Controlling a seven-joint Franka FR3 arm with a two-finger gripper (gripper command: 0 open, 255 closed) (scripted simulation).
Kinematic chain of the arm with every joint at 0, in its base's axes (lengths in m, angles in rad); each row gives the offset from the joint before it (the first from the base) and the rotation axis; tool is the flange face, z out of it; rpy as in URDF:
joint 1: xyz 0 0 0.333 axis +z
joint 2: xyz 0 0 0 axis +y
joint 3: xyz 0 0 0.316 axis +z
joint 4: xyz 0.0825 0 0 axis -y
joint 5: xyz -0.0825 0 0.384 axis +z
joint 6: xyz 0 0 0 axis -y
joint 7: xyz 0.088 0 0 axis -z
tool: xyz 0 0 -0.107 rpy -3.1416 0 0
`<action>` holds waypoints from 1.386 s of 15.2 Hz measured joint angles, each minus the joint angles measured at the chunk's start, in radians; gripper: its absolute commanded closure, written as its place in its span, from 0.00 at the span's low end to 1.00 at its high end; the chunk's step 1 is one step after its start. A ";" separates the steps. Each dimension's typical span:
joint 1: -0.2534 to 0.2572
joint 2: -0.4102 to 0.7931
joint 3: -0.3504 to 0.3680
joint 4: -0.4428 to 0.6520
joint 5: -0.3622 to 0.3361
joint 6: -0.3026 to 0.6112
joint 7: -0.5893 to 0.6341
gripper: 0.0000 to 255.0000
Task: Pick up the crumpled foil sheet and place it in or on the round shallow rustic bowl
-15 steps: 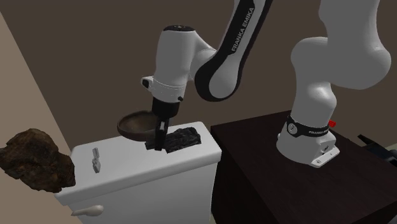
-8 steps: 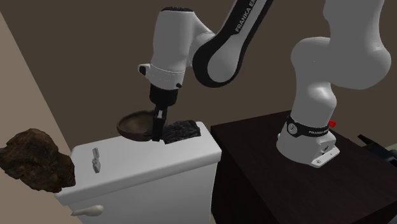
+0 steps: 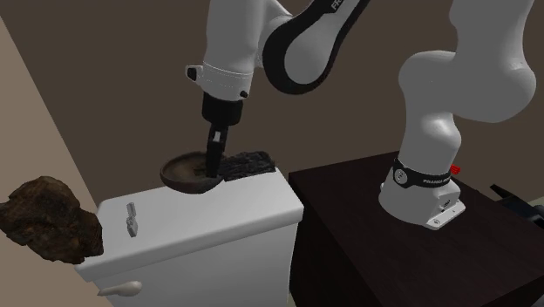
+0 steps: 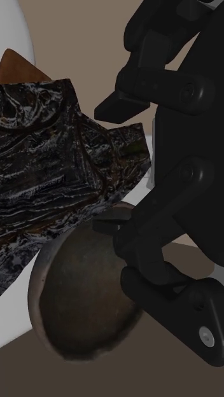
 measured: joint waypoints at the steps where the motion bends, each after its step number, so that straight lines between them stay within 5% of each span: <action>1: 0.000 -0.011 0.000 0.003 0.001 -0.014 -0.001 1.00; 5: 0.000 -0.036 -0.004 0.034 0.010 -0.069 -0.016 1.00; 17: -0.073 0.287 -0.070 0.486 0.153 -0.197 -0.262 1.00; 21: -0.082 0.336 -0.067 0.510 0.169 -0.173 -0.280 1.00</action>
